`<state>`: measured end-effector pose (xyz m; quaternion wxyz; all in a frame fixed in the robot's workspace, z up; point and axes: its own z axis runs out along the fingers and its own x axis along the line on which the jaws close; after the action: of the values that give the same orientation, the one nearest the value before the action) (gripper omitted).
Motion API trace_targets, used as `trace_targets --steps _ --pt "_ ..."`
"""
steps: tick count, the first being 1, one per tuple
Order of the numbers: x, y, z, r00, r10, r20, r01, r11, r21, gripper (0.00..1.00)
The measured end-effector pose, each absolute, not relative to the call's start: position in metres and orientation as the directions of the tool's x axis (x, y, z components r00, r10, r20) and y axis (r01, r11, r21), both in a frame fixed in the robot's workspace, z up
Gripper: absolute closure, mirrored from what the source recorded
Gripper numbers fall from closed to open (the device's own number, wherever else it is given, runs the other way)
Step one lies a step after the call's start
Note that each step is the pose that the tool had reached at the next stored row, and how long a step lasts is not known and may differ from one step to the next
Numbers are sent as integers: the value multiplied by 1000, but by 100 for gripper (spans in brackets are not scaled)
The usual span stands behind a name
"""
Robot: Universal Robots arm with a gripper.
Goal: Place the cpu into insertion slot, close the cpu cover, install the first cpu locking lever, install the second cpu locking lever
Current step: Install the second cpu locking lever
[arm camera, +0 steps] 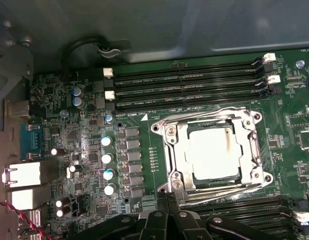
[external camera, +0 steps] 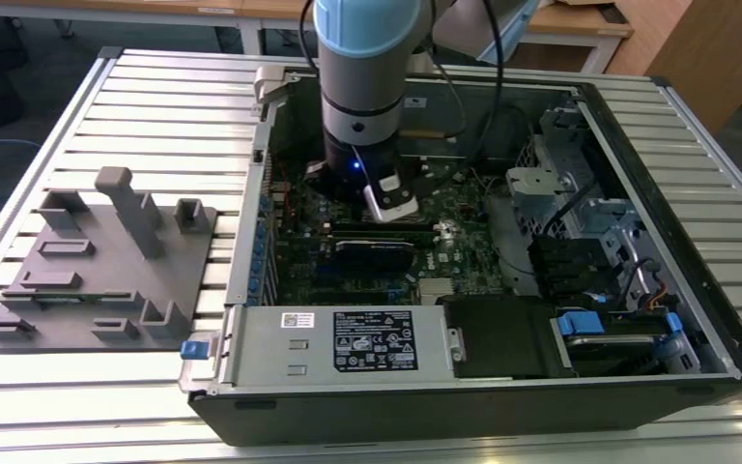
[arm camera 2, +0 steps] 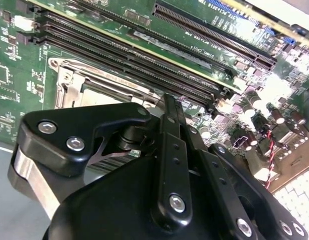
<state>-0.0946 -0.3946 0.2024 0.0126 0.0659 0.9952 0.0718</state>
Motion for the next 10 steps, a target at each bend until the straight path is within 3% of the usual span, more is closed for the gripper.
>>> trace_targets --steps 10 --pt "-96 -395 199 -991 133 -14 129 979 160 90"
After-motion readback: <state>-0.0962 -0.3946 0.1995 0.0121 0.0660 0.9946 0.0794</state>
